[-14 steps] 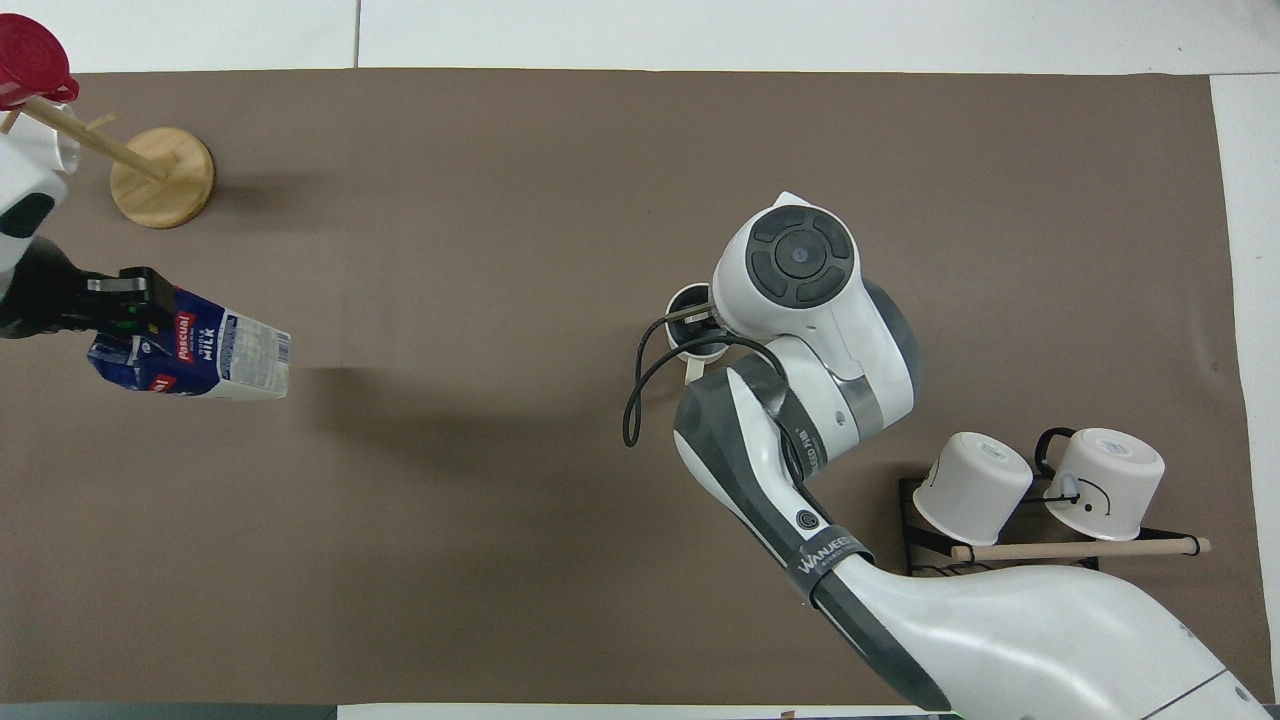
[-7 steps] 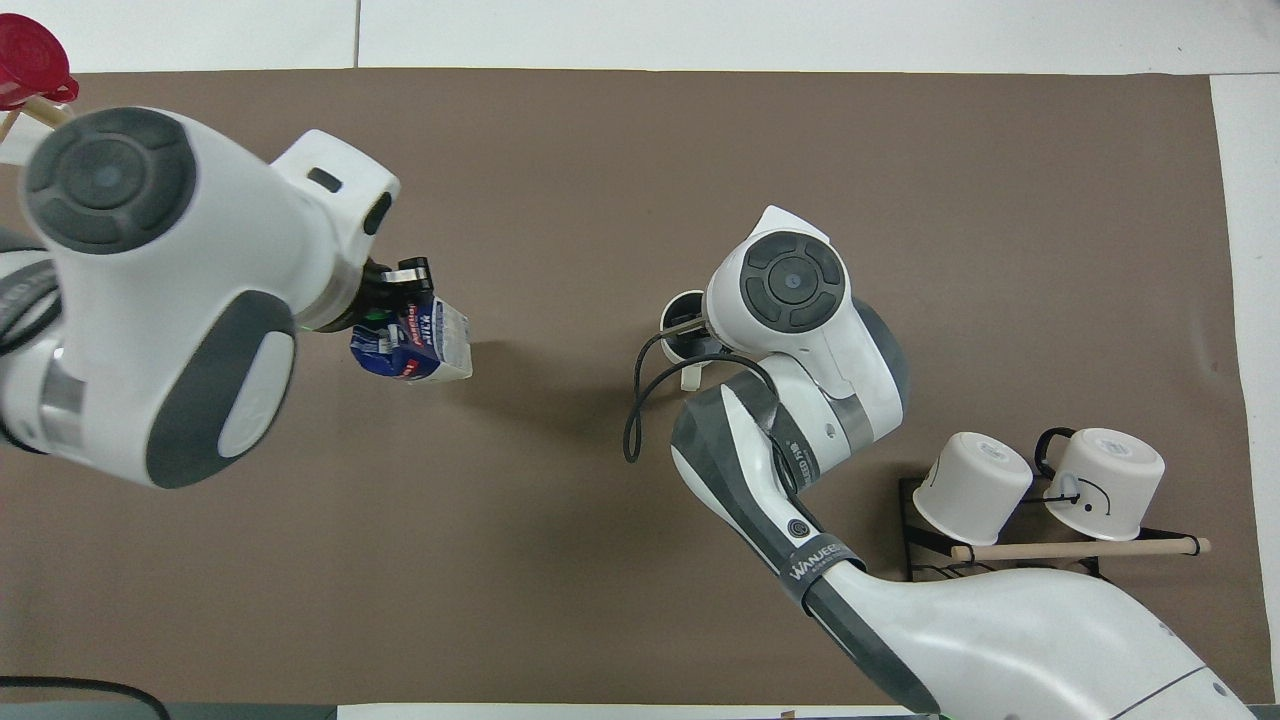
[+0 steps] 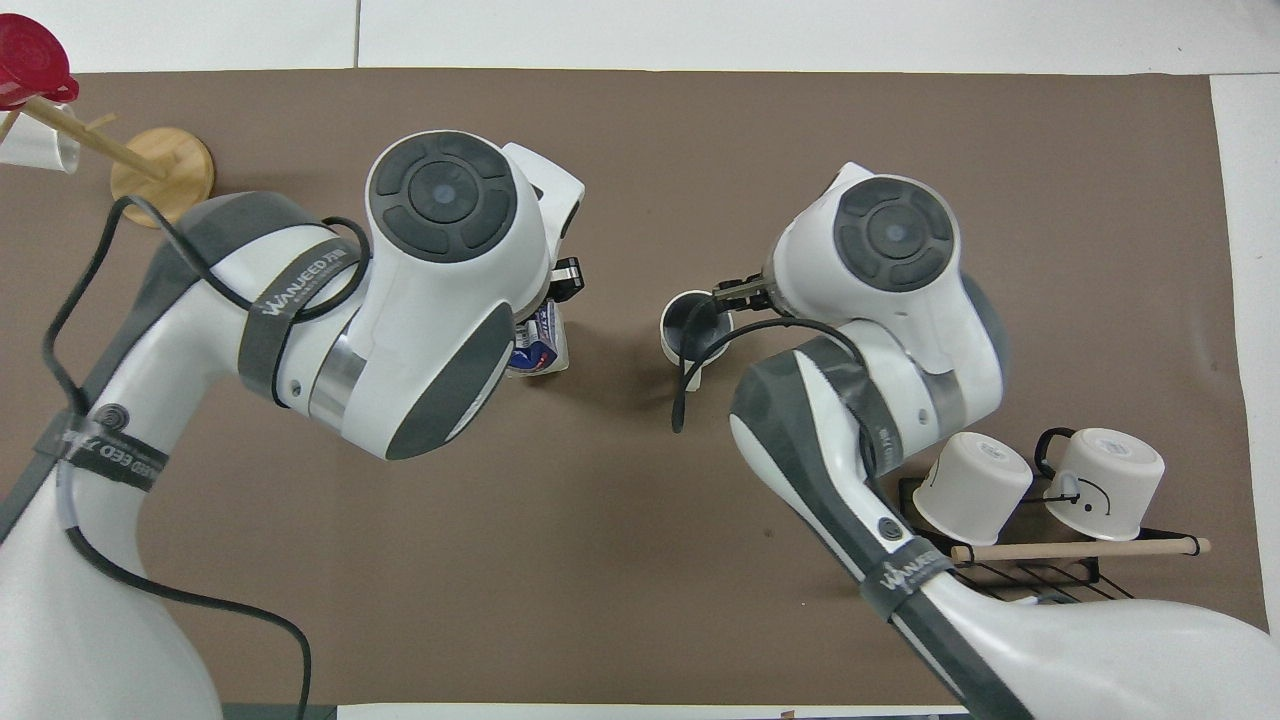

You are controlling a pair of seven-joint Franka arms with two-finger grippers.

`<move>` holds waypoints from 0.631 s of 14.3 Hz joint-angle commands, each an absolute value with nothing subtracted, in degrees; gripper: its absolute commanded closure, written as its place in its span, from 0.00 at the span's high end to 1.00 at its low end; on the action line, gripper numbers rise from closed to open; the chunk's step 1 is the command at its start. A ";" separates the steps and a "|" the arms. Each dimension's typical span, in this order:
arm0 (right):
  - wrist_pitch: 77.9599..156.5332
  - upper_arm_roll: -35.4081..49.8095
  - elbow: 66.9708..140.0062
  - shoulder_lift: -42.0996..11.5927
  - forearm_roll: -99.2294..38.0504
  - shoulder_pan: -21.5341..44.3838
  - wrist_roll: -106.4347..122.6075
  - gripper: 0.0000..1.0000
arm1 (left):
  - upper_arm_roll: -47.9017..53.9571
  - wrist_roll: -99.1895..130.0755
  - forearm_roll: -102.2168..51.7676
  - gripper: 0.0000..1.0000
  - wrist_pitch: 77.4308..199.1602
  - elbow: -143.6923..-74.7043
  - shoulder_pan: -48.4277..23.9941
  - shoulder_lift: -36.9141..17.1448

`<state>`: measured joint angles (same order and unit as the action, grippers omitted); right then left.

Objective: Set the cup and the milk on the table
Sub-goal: 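Set the mug down with the right gripper and withdraw it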

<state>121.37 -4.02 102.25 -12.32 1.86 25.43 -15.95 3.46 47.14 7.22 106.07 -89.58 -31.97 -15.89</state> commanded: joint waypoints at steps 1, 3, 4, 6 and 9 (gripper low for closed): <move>116.47 -3.95 101.51 -7.31 1.49 20.50 -16.08 1.00 | 2.64 51.31 8.96 0.00 105.29 -82.98 -34.79 -20.55; 113.92 -4.04 101.43 -4.41 1.67 15.76 -15.30 1.00 | 2.64 52.90 9.05 0.00 105.38 -82.27 -36.64 -21.53; 112.78 -4.04 101.43 -2.92 1.67 13.73 -14.25 1.00 | 2.64 53.61 9.05 0.00 105.90 -82.44 -36.82 -21.53; 109.61 -4.13 100.99 -0.36 1.67 10.30 -10.91 1.00 | 2.64 53.79 9.05 0.00 108.88 -82.96 -37.53 -21.45; 99.62 -4.22 95.04 0.53 1.67 6.43 -6.79 1.00 | 2.64 53.79 9.14 0.00 109.69 -84.72 -38.23 -21.01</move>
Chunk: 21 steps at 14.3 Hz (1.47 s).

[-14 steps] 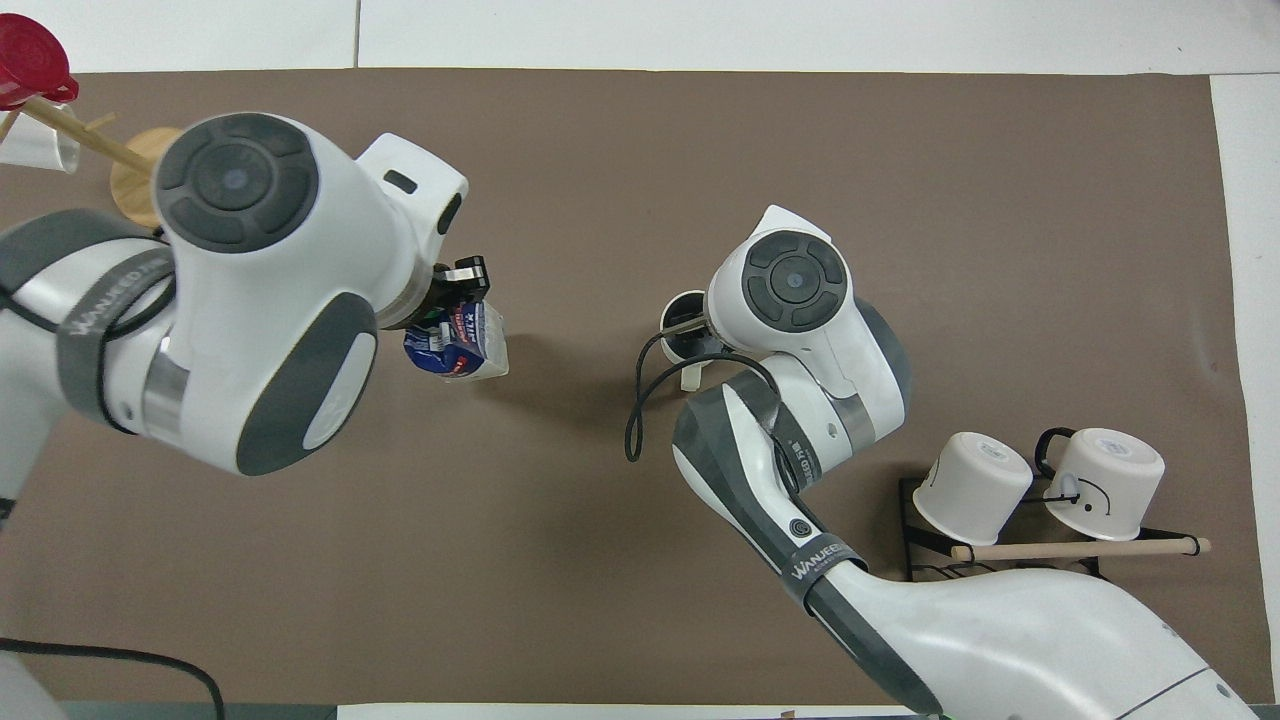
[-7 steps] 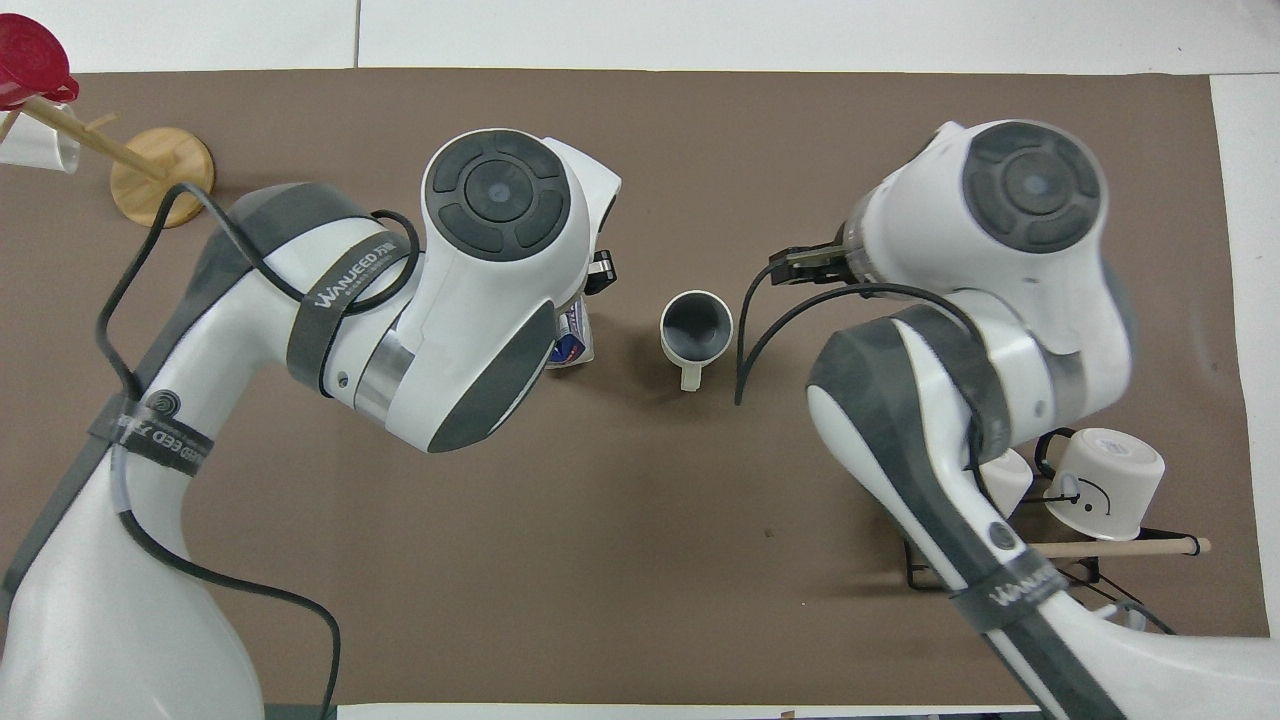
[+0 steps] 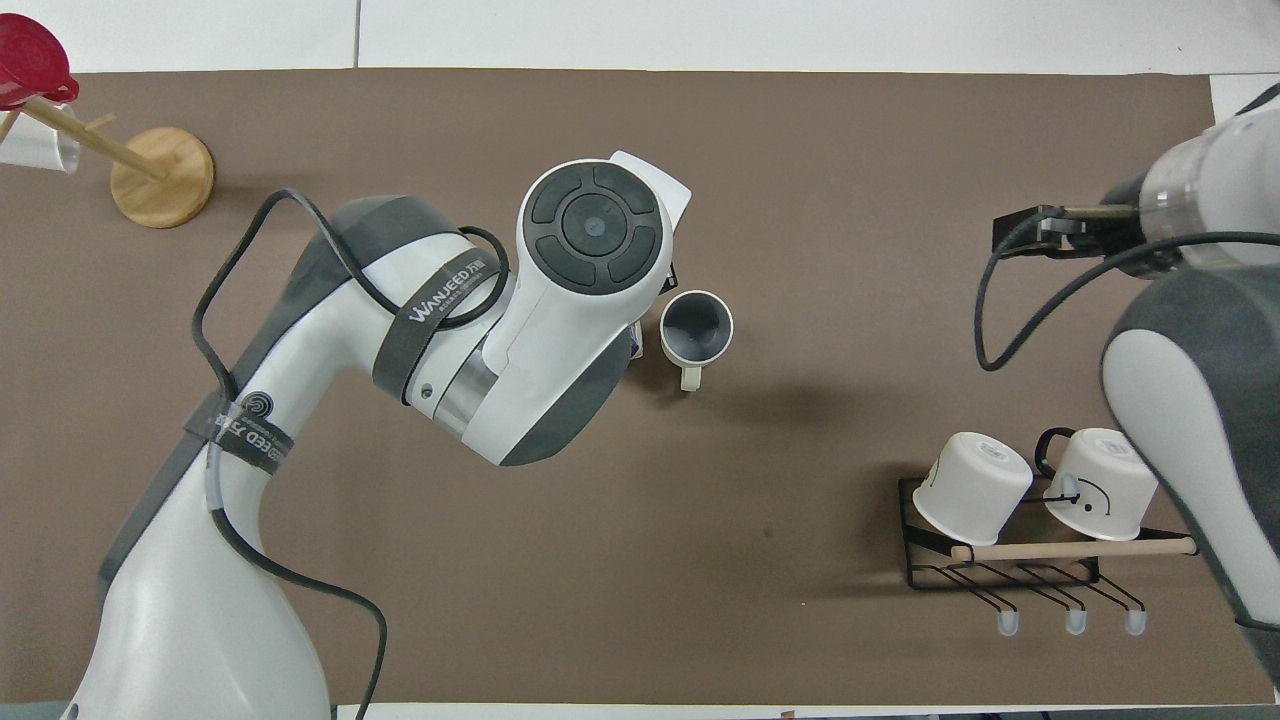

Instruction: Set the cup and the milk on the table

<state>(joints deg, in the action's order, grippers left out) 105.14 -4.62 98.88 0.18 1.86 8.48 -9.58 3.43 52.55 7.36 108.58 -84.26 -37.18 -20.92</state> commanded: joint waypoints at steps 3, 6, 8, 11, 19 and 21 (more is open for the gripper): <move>91.16 -4.22 90.09 0.00 2.19 3.70 -3.87 1.00 | 2.72 53.79 9.32 0.00 110.47 -87.00 -38.32 -20.22; 87.36 -3.96 89.21 0.09 1.49 2.81 -1.58 1.00 | 2.72 53.70 9.32 0.00 112.32 -88.68 -38.32 -19.69; 87.28 -3.69 89.47 0.26 1.32 3.08 -1.50 1.00 | 2.81 53.61 9.23 0.24 112.59 -89.12 -38.32 -19.42; 87.28 -3.69 89.91 0.44 0.09 2.46 -1.32 1.00 | 2.72 53.26 9.23 1.00 112.85 -88.60 -38.15 -19.34; 87.19 -3.69 90.00 0.44 -0.09 2.64 -1.32 1.00 | 2.37 40.55 8.09 1.00 103.18 -99.73 -28.23 -0.20; 87.10 -3.69 90.00 0.53 -0.09 2.64 -1.32 1.00 | 2.20 35.27 5.55 1.00 101.35 -102.47 -23.32 2.36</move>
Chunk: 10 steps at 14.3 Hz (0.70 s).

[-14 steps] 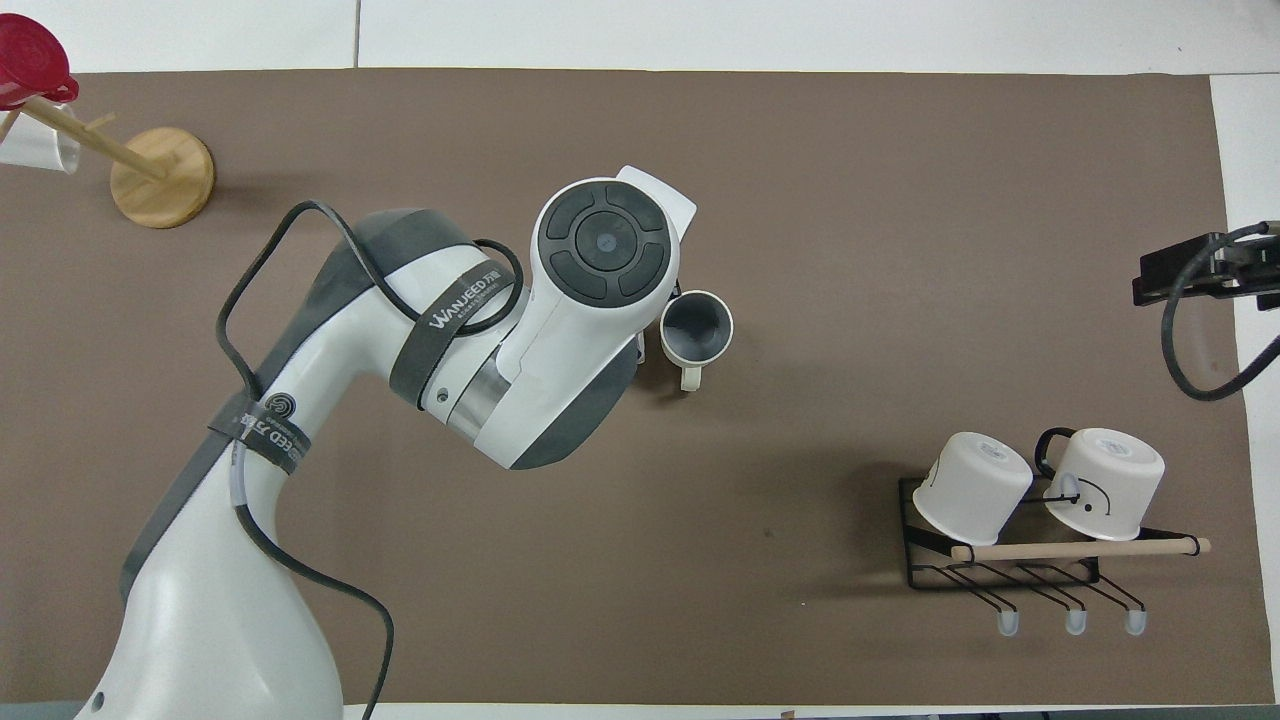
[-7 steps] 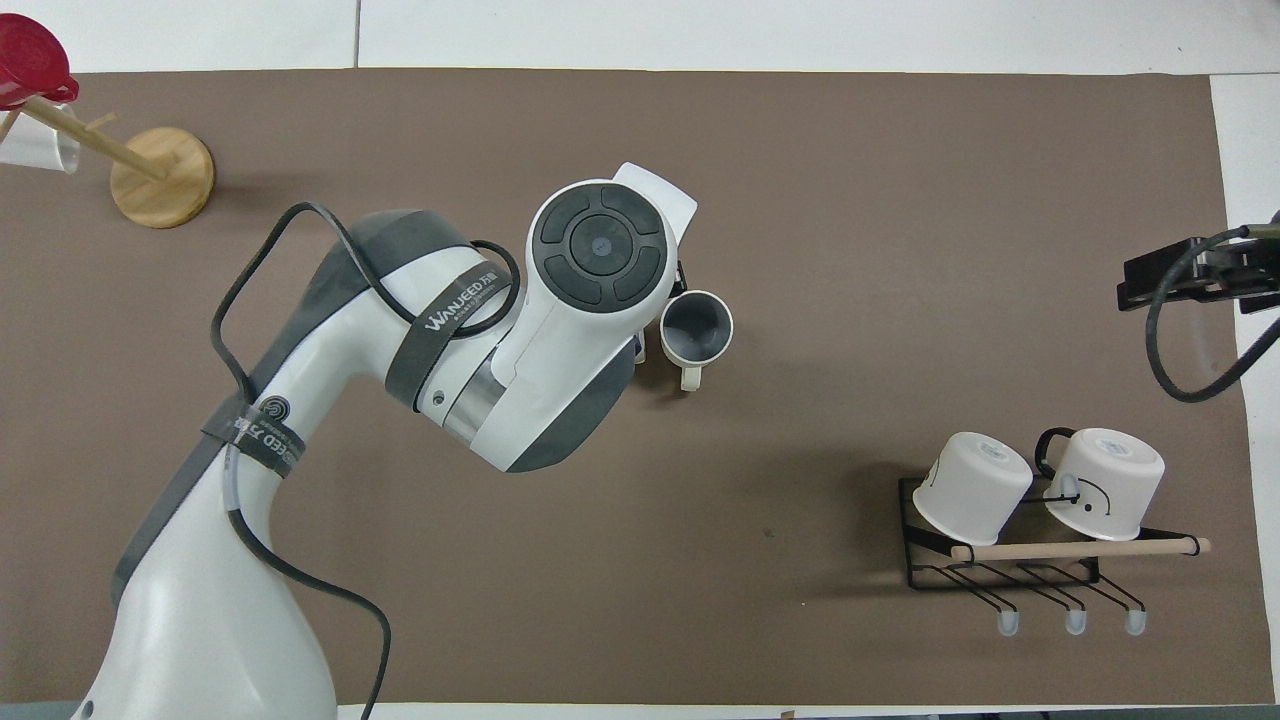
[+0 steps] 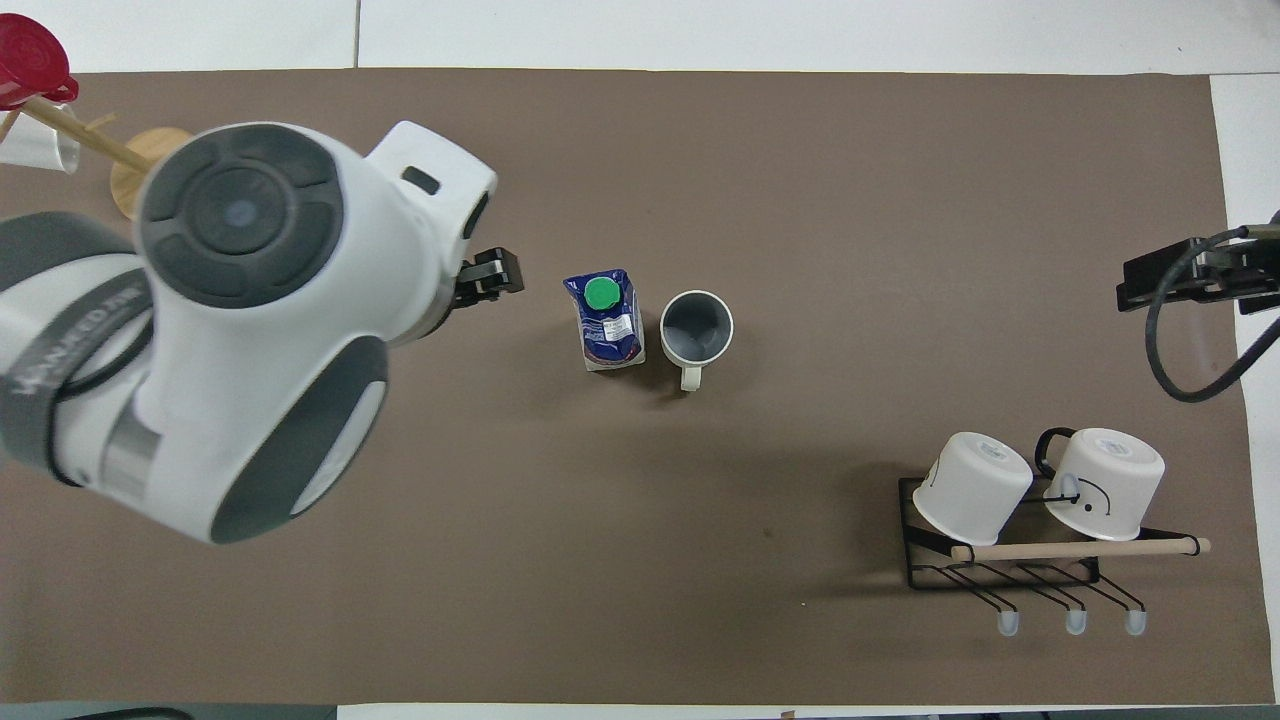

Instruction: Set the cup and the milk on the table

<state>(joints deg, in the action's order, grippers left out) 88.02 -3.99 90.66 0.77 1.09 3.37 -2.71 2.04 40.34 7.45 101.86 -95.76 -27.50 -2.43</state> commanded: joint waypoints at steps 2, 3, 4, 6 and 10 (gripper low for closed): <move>87.19 -3.69 90.00 0.44 -0.17 2.64 -1.32 1.00 | 2.20 27.03 3.70 1.00 99.15 -102.48 -18.39 2.46; 87.19 -3.69 90.00 0.44 -0.09 2.64 -1.32 1.00 | 2.20 23.15 3.08 1.00 99.14 -102.31 -15.93 2.37; 87.19 -3.69 90.00 0.44 -0.09 2.64 -1.32 1.00 | 2.20 19.81 2.21 1.00 99.14 -102.22 -13.21 2.37; 87.19 -3.78 90.00 0.44 -0.09 2.64 -1.32 1.00 | 2.11 13.31 1.67 1.00 98.97 -101.43 -9.07 2.37; 87.19 -3.78 90.00 0.44 -0.09 2.64 -1.32 1.00 | 1.93 2.91 1.49 1.00 94.49 -95.73 -2.73 1.58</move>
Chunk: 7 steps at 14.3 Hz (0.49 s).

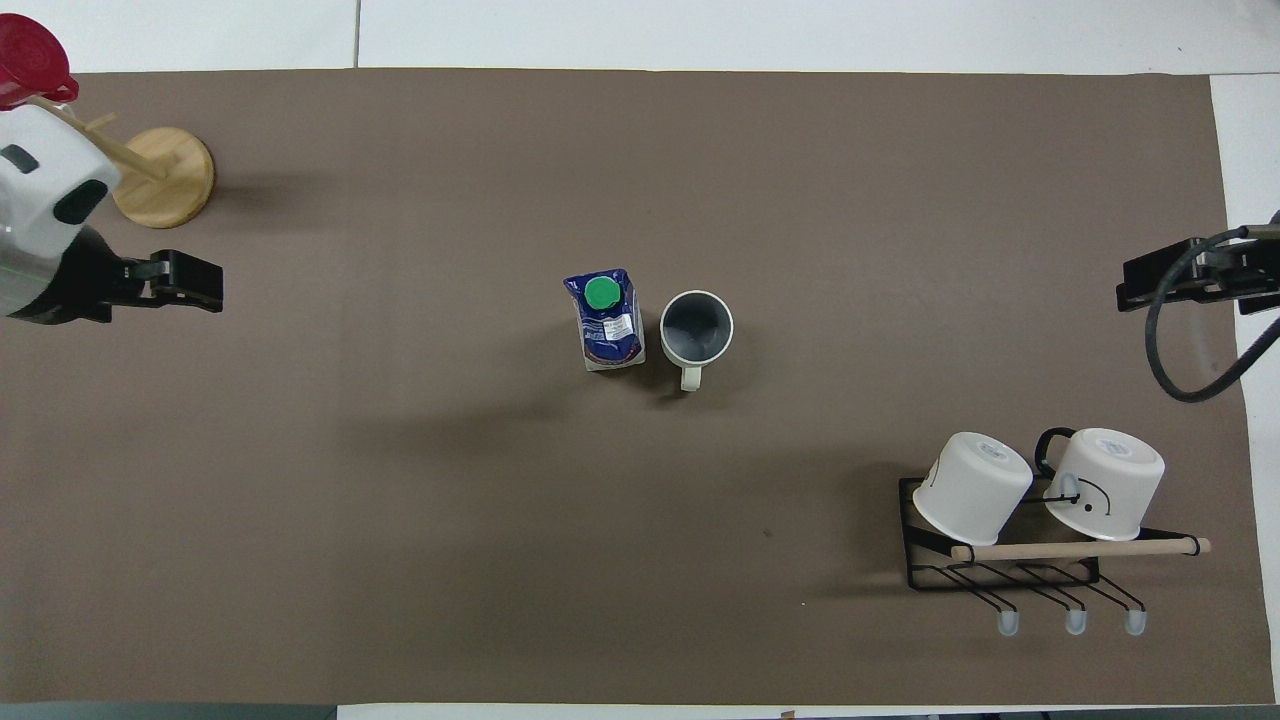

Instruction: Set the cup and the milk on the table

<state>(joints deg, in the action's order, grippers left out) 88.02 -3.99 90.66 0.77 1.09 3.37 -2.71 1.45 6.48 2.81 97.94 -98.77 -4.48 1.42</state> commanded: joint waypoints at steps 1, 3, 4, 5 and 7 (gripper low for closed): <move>87.19 -3.78 90.00 0.44 -0.09 2.64 -1.41 1.00 | 1.93 2.47 1.49 1.00 93.79 -94.49 -1.68 1.50; 87.28 -3.78 90.00 0.44 -0.09 2.64 -1.41 1.00 | 1.85 -0.15 1.58 1.00 91.16 -91.77 0.43 0.62; 87.28 -3.78 90.00 0.44 -0.09 2.72 -1.32 1.00 | 1.85 -2.35 1.58 1.00 89.49 -89.93 1.40 0.01; 87.28 -3.78 90.00 0.44 0.09 2.90 -1.32 1.00 | 1.76 -3.50 1.50 1.00 88.43 -88.69 2.10 -0.43; 87.28 -3.69 89.91 0.44 0.35 3.08 -1.32 1.00 | 1.85 -3.60 1.49 1.00 89.12 -89.03 1.85 -0.62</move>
